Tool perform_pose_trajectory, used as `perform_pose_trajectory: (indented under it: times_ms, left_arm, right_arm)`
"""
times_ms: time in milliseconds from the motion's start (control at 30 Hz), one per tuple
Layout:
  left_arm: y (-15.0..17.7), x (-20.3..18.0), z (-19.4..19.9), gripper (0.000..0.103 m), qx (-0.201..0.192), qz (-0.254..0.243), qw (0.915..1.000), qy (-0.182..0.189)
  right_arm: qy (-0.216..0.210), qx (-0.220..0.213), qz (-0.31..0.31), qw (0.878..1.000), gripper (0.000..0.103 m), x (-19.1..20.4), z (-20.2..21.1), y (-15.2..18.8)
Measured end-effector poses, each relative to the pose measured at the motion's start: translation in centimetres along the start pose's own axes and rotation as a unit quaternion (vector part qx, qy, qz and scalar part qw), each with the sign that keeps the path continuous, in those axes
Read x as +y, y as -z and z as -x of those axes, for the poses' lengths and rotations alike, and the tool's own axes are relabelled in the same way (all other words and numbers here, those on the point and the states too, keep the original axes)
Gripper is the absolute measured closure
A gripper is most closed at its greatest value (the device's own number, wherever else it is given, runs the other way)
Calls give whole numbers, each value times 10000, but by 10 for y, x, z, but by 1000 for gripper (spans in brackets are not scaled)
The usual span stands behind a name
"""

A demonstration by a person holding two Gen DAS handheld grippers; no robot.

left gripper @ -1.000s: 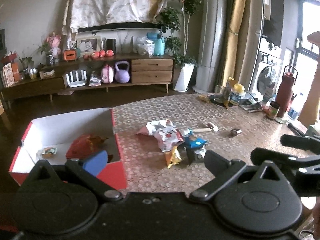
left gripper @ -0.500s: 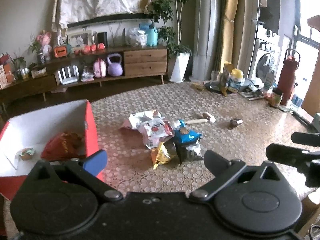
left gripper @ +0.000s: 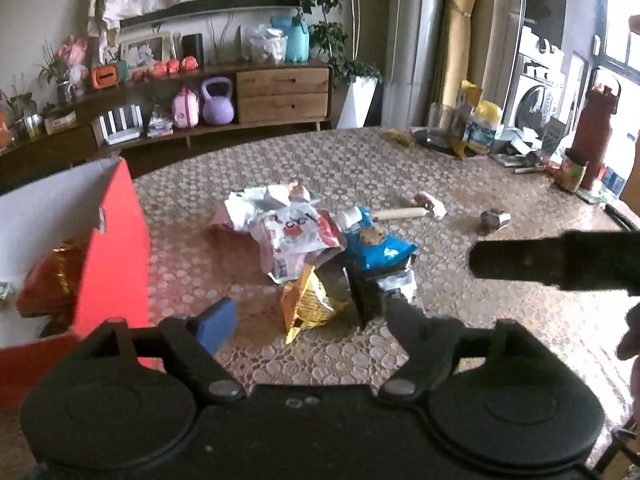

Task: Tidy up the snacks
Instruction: 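Grasp the black snack bag with the right gripper while the left grasps the yellow bag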

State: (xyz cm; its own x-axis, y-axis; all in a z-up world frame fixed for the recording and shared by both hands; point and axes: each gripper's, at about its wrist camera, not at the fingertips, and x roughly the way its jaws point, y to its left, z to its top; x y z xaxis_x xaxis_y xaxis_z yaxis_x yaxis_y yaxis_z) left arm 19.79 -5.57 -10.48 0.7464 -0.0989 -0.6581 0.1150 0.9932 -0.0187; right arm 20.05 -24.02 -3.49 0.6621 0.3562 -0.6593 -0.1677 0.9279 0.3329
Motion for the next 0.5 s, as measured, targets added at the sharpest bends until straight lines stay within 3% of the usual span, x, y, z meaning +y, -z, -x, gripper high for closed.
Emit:
perform_pose_trajectory:
  times_ms: [267,500]
  left_arm:
    - [2,5,-35,32,196,36,9998,29]
    - [3,11,-55,41,295,126,9994,125]
  right_arm:
    - [-168,364,-185,9990,0,0,-58,-1]
    - [-226,522,-369,9977,8,0,-86,1]
